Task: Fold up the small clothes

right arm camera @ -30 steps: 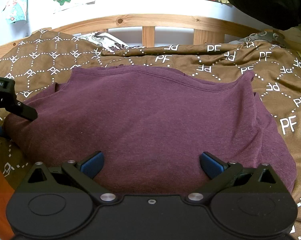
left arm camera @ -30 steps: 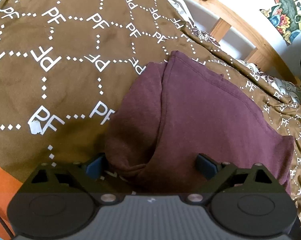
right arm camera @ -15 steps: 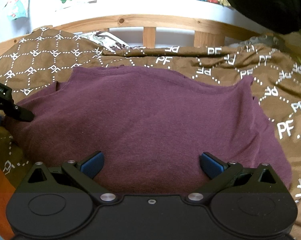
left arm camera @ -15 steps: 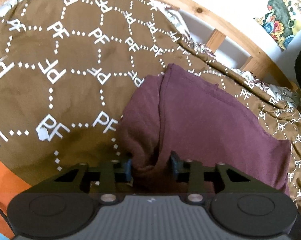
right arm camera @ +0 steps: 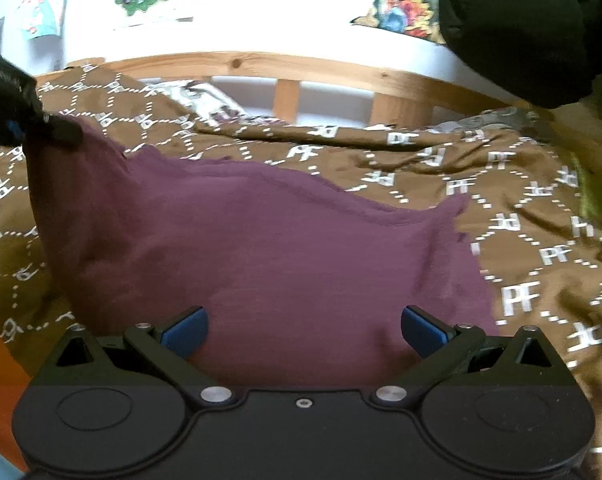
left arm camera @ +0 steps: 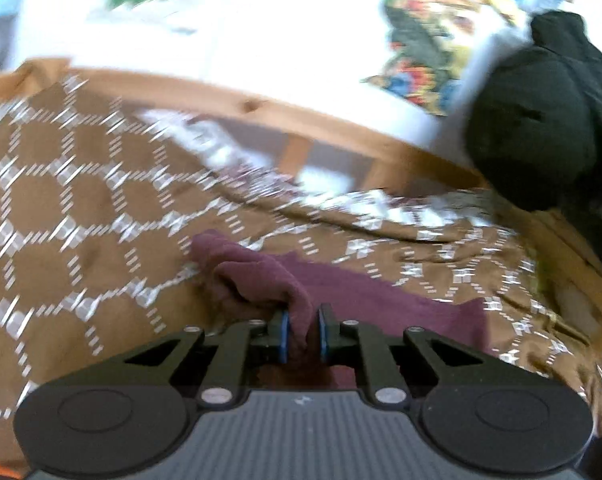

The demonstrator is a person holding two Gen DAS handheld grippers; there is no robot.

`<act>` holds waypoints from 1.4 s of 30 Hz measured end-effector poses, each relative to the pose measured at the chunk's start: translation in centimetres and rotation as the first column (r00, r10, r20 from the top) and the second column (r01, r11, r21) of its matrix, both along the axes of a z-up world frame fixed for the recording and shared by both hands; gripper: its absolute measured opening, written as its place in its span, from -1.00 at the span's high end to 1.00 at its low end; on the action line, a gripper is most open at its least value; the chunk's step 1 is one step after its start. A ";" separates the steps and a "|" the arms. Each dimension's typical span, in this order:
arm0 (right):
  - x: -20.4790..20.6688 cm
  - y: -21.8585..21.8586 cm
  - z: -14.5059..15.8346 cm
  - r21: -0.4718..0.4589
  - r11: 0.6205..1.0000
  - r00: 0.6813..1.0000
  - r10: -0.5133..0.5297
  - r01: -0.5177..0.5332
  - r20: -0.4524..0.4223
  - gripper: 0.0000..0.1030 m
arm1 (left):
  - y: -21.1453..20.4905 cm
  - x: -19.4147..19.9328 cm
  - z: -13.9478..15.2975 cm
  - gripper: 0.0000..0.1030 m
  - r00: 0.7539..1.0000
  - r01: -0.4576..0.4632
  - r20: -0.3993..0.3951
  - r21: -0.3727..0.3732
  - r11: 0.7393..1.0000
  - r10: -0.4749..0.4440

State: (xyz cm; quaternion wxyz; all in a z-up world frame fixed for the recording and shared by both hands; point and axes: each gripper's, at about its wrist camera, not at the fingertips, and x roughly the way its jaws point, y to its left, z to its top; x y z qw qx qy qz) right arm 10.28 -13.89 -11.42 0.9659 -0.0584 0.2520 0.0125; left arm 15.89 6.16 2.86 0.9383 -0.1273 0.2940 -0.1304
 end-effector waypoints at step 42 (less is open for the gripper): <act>-4.4 -14.2 2.4 0.149 0.980 0.962 -0.161 0.129 0.221 -0.99 | -16.0 -8.6 -0.3 -0.92 0.912 0.375 0.042 0.311 0.873 -0.407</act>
